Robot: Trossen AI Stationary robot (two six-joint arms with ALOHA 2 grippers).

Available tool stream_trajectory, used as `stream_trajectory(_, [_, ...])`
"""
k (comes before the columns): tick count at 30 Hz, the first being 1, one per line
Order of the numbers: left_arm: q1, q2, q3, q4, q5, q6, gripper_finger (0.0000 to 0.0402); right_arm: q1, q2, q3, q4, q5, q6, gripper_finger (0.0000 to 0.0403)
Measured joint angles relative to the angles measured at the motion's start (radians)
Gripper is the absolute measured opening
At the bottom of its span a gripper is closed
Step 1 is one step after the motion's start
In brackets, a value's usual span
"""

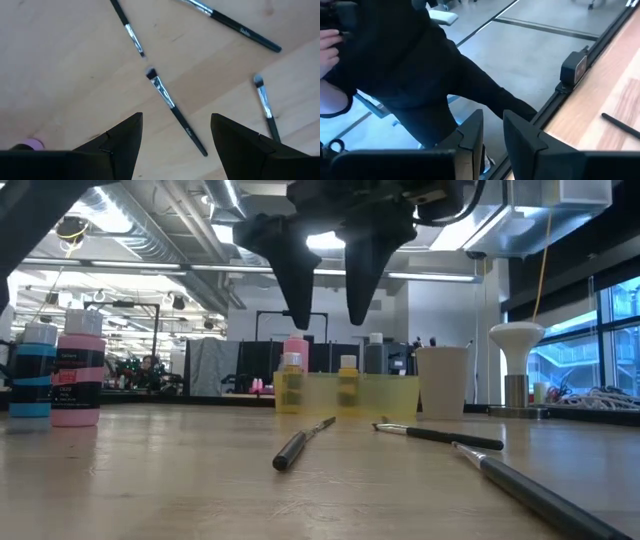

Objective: Pick & Place Paint Supplies
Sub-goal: Put the silver paint brush into the white cup

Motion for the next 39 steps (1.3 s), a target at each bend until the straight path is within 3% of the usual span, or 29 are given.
stream_trajectory(9, [0.048,0.001,-0.032,-0.031,0.030,-0.008,0.0230,0.081,0.000,0.000,0.000,0.113,-0.016,0.0078])
stream_trajectory(15, [0.055,0.003,-0.115,-0.084,0.050,-0.024,0.0230,0.102,0.000,0.000,0.006,0.117,-0.020,0.0078])
stream_trajectory(26, [0.046,-0.002,-0.116,0.056,0.022,-0.027,0.0230,0.103,0.000,0.000,0.009,0.144,-0.035,0.0078])
stream_trajectory(33, [0.047,0.011,-0.126,0.044,0.013,-0.027,0.0229,0.103,0.000,0.000,0.011,0.144,-0.017,0.0078])
stream_trajectory(39, [0.047,0.011,-0.211,0.091,0.081,-0.033,0.0217,0.103,0.000,0.000,0.014,0.144,-0.015,0.0078])
